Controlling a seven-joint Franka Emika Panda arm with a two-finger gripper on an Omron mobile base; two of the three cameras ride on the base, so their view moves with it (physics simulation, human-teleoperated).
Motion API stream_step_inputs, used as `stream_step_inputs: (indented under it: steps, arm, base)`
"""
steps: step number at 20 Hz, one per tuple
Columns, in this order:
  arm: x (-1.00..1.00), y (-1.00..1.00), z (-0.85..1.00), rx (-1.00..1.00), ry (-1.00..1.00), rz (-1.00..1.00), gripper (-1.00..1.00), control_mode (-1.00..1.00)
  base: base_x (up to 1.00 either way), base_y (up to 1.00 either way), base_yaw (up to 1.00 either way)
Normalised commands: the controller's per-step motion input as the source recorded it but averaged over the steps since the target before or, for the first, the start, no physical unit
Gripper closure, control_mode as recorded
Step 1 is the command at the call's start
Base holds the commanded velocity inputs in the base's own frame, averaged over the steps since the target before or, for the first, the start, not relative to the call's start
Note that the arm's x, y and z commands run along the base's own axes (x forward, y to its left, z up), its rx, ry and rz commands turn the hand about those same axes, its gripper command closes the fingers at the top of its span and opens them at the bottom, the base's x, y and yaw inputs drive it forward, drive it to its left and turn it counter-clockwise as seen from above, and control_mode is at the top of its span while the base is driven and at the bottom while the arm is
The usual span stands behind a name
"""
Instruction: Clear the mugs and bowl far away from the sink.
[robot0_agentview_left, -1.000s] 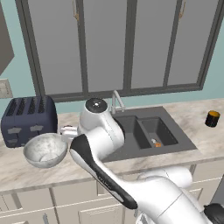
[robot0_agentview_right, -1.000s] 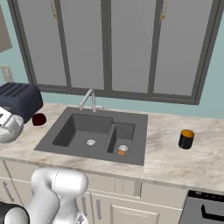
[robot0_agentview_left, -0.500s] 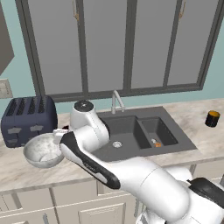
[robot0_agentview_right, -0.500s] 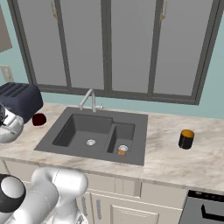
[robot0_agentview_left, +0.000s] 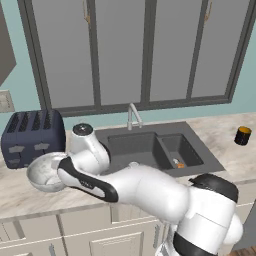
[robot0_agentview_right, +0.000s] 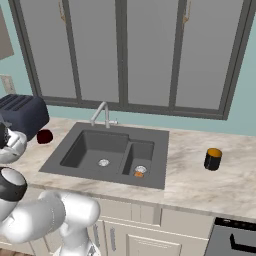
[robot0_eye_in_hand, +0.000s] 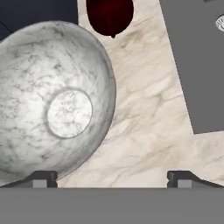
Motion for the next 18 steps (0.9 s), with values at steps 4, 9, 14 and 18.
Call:
stream_step_inputs:
  steps: [4,9,14,18]
  arm:
    - [0.38,0.44,-0.32,0.0,0.0,0.0,-1.0,-1.0]
    - [0.35,0.39,-0.31,-0.05,0.0,0.0,-1.0,-1.0]
    - [0.32,0.3,-0.28,-0.11,0.0,0.0,-1.0,-1.0]
    - [0.08,0.14,-0.19,-0.1,0.0,0.0,1.0,-1.0]
  base:
    - [0.0,0.0,0.0]
    - [0.0,0.0,0.0]
    - [0.0,0.0,0.0]
    - [0.0,0.0,0.0]
